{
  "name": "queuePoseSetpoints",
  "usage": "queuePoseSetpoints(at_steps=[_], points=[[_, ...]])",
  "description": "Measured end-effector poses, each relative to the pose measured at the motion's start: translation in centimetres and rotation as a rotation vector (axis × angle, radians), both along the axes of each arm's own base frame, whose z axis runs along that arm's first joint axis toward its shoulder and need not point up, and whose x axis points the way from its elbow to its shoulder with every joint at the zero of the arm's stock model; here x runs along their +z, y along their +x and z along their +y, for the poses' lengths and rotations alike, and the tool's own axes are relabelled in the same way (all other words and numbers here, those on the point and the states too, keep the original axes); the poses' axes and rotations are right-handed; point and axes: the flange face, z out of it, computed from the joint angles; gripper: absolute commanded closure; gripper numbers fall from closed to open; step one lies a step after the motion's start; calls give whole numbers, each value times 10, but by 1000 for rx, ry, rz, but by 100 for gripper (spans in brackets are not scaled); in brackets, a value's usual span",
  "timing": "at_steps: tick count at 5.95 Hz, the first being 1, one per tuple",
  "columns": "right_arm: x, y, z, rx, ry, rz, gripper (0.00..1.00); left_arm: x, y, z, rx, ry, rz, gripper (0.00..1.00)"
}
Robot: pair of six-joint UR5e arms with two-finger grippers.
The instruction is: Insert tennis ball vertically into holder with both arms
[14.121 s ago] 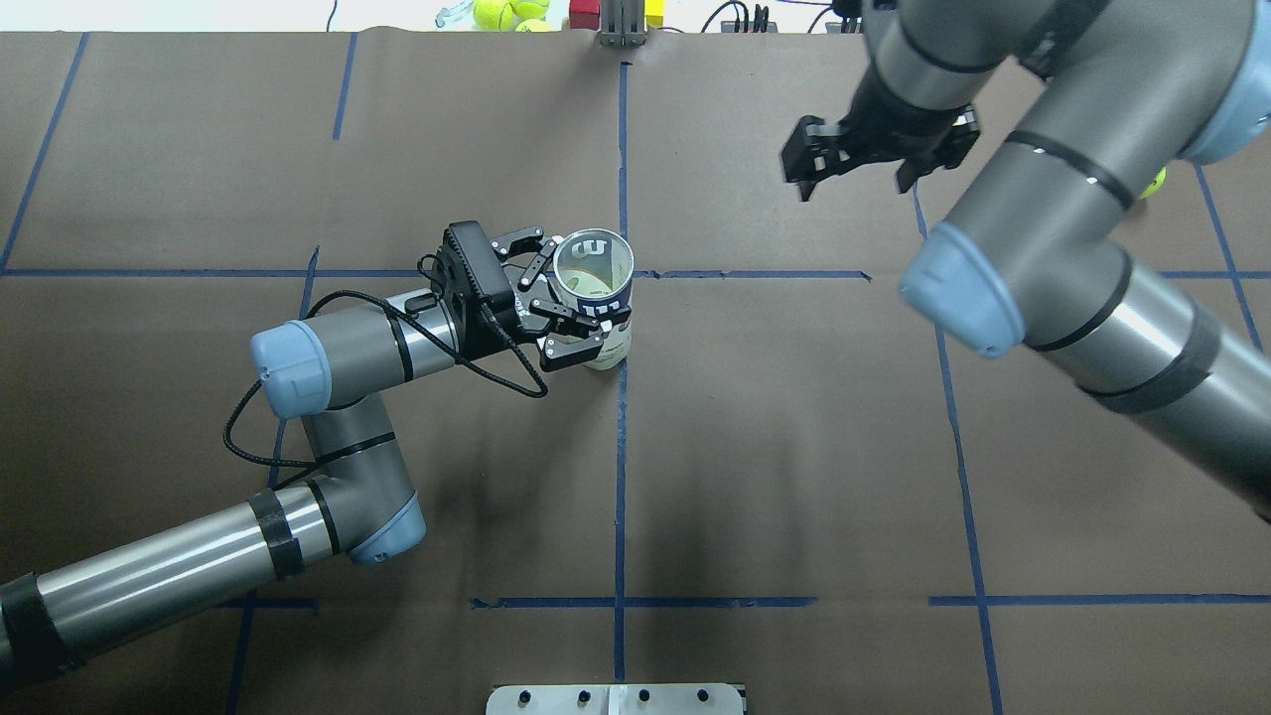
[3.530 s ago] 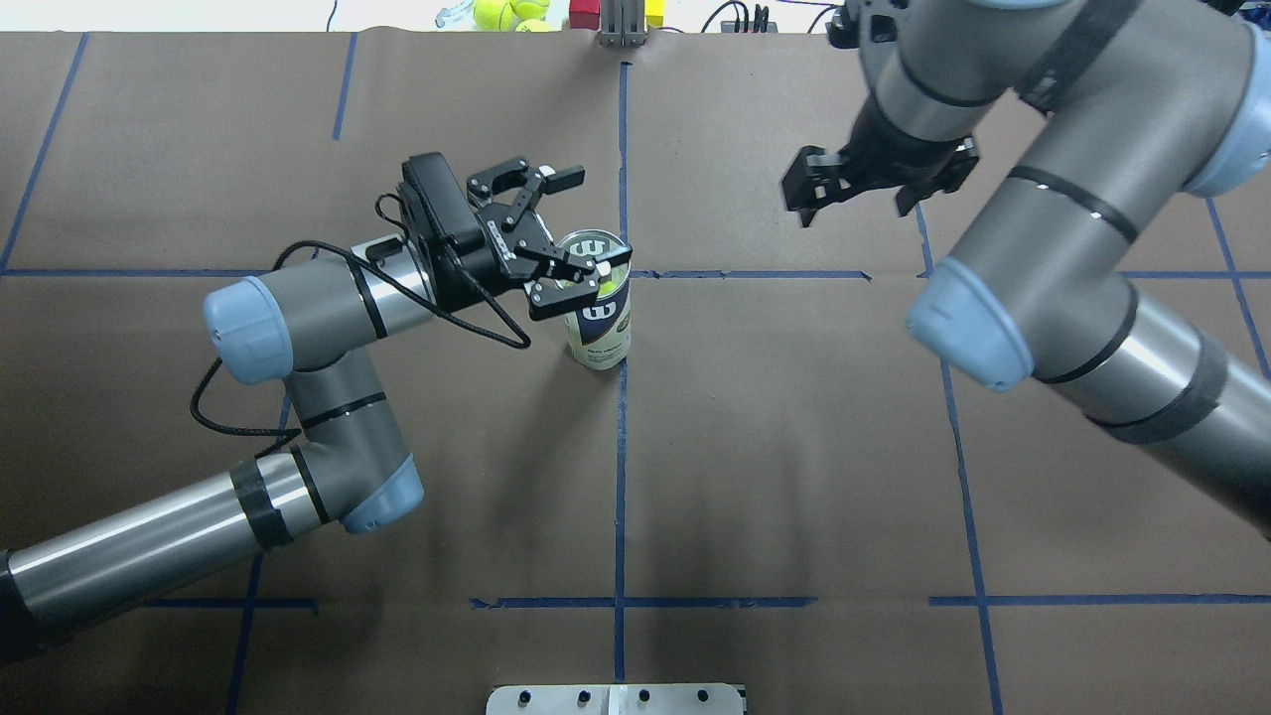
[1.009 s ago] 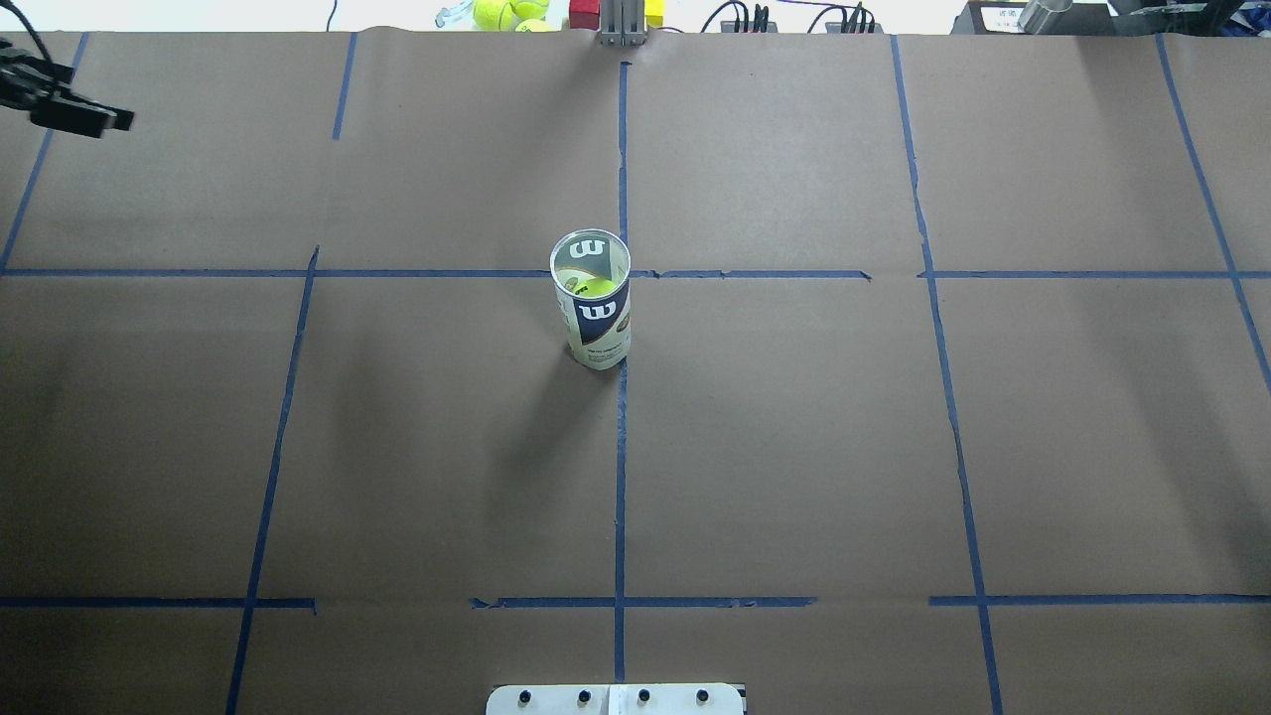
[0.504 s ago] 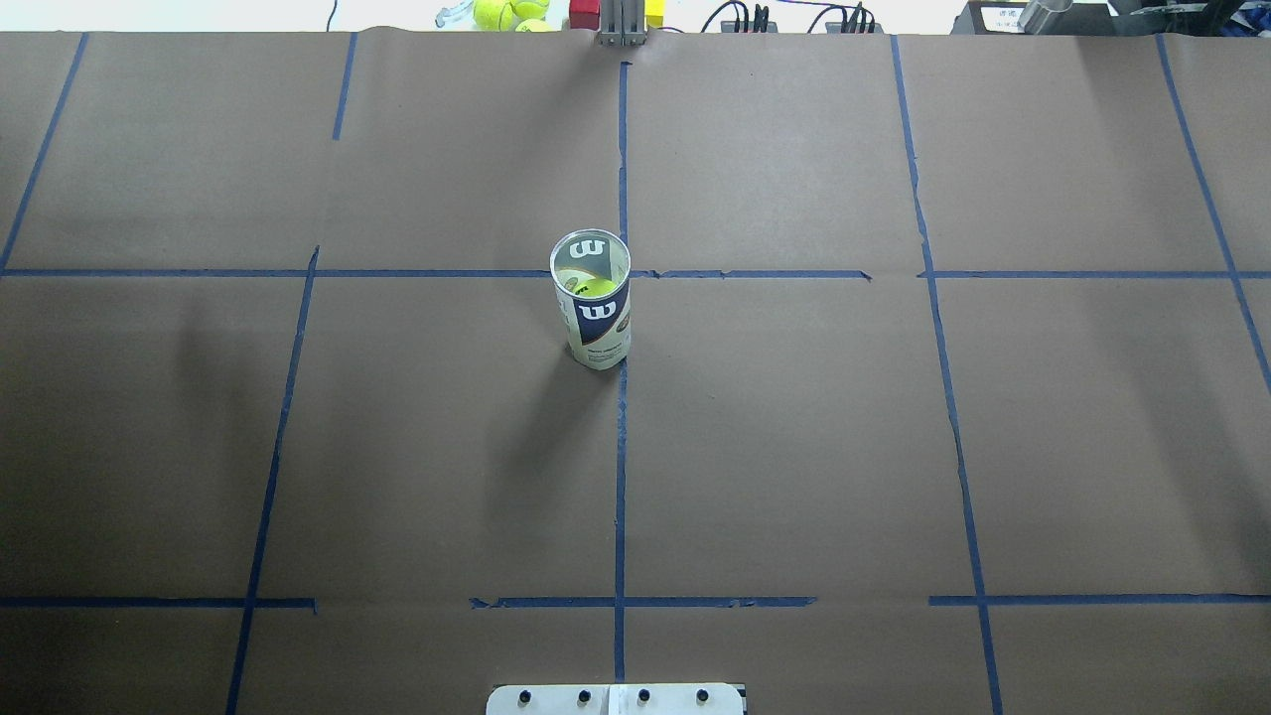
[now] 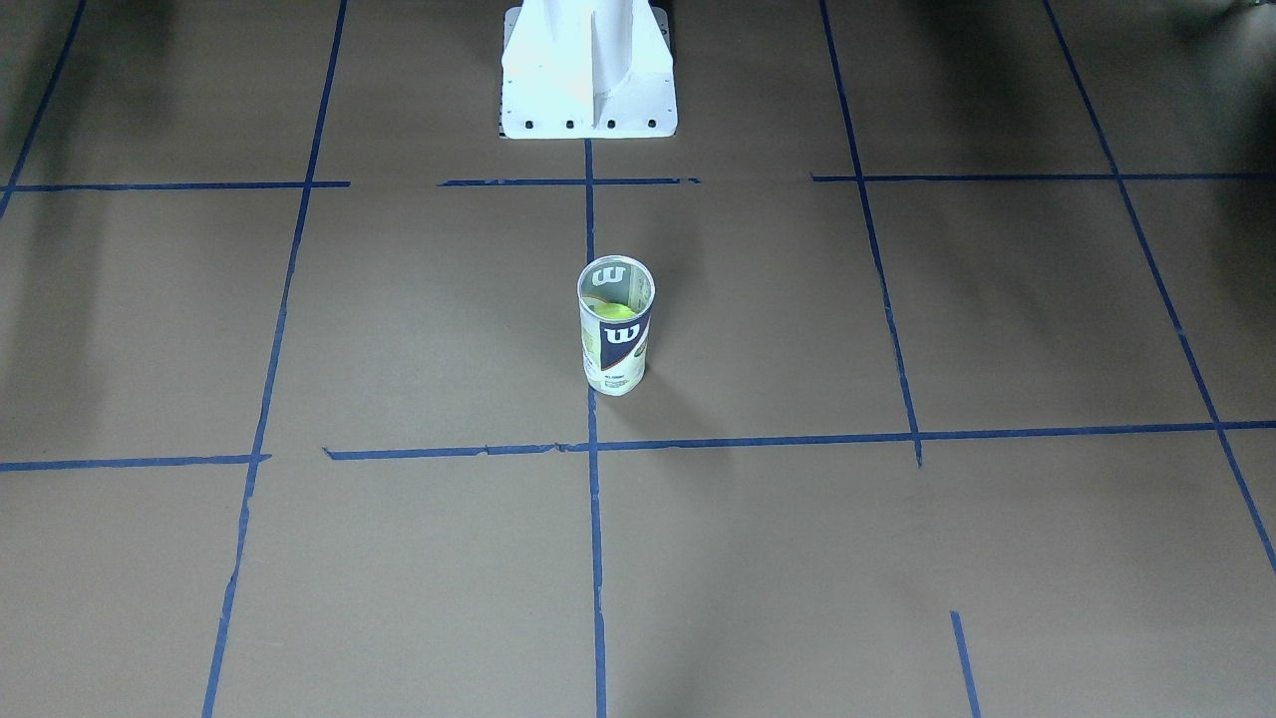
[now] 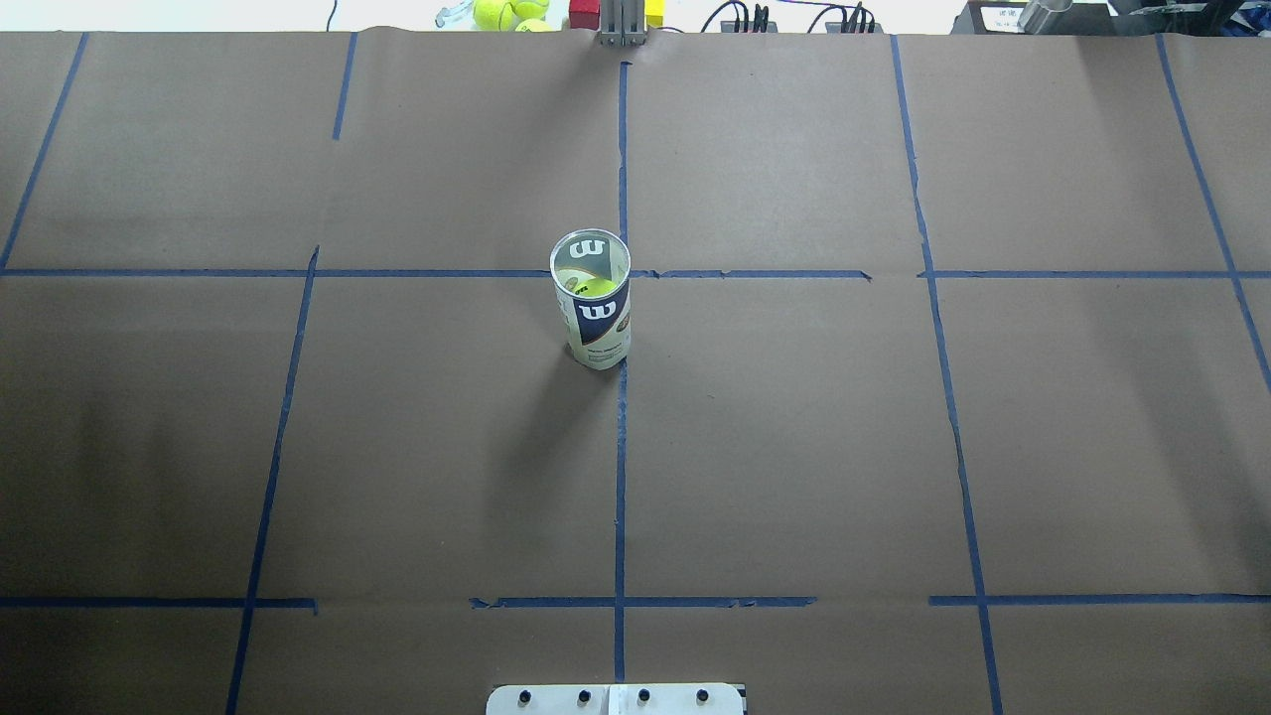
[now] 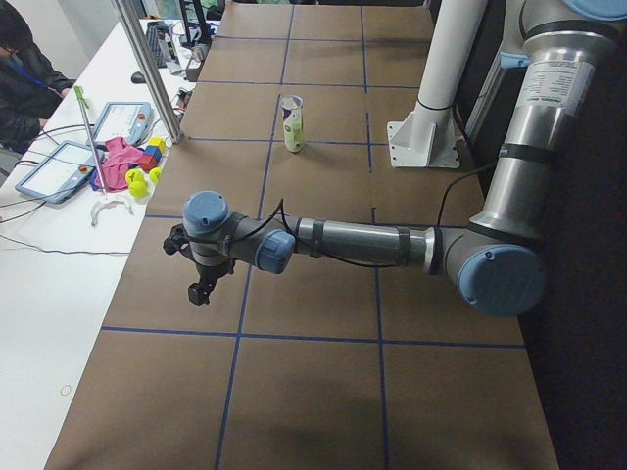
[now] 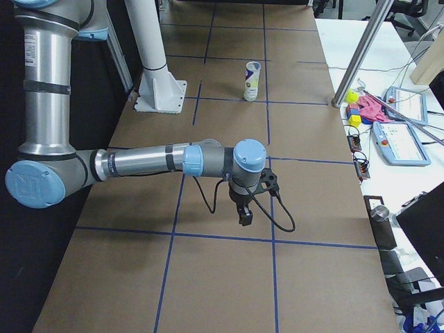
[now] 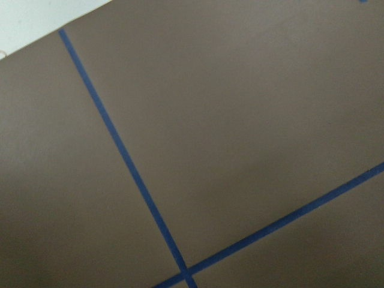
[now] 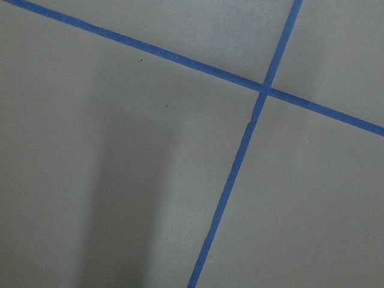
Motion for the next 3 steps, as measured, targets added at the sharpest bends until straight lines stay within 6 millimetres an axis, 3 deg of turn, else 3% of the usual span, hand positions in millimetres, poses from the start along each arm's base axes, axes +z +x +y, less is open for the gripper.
queuePoseSetpoints(at_steps=[1,3], points=[[2,0,2,0,-4,0,0,9,-19,16,-31,-134,-9,0],[9,0,8,0,-20,1,0,45,-38,89,-68,-322,-8,0]])
